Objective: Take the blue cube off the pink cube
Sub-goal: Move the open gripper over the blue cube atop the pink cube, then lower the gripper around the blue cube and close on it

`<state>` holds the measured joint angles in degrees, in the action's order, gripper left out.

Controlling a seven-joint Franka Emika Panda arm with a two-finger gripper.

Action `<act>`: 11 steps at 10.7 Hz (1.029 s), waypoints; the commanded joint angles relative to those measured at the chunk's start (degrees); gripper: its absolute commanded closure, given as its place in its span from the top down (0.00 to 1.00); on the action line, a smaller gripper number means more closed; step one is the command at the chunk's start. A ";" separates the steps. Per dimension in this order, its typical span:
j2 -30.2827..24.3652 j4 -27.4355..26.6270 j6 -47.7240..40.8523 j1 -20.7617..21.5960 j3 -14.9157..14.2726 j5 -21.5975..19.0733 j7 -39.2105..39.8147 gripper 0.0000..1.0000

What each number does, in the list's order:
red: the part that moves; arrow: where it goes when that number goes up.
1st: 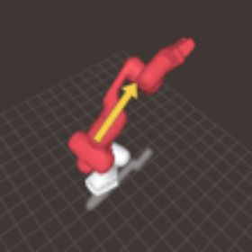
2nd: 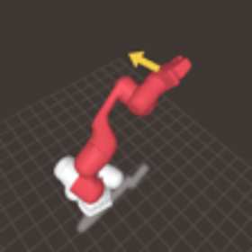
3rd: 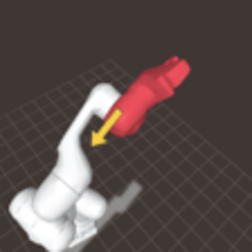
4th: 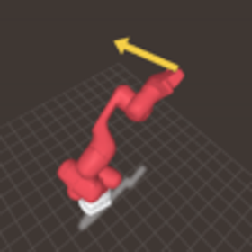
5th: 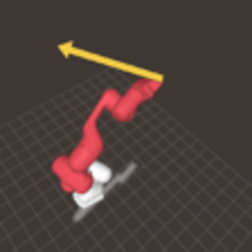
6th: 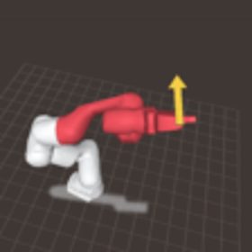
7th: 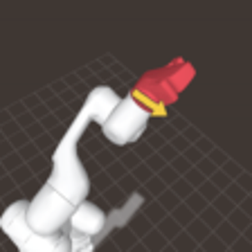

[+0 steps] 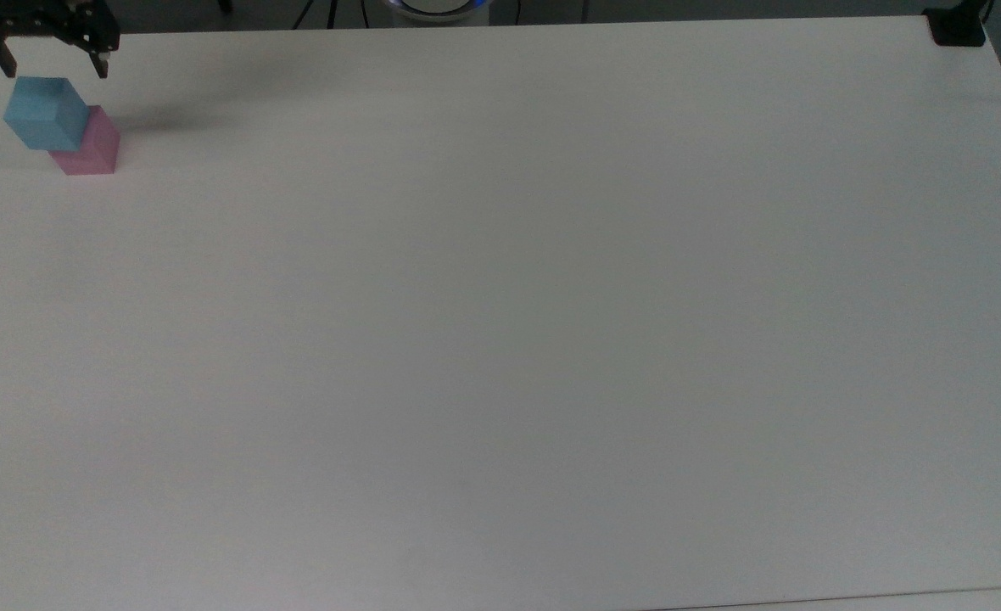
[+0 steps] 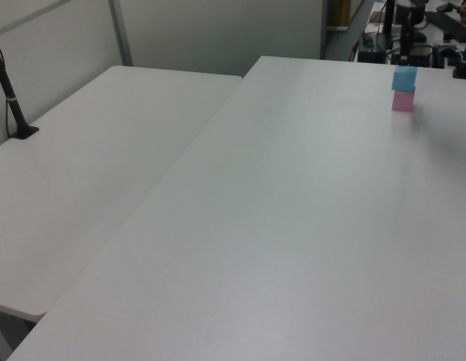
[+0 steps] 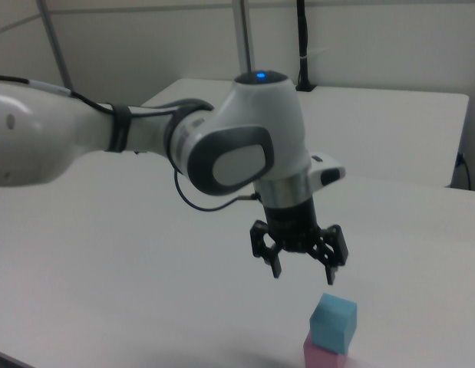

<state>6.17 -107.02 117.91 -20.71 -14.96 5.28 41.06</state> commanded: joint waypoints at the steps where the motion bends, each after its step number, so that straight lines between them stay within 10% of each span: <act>1: 2.27 -0.64 4.07 -0.37 -2.53 -0.62 0.68 1.00; 8: 6.40 -0.73 8.13 -2.58 -2.62 -0.53 0.43 1.00; 11: 7.46 -0.73 7.95 -2.58 -2.53 -1.66 0.68 0.59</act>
<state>13.31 -107.23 124.77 -23.68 -17.25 5.27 41.07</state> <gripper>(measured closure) 0.093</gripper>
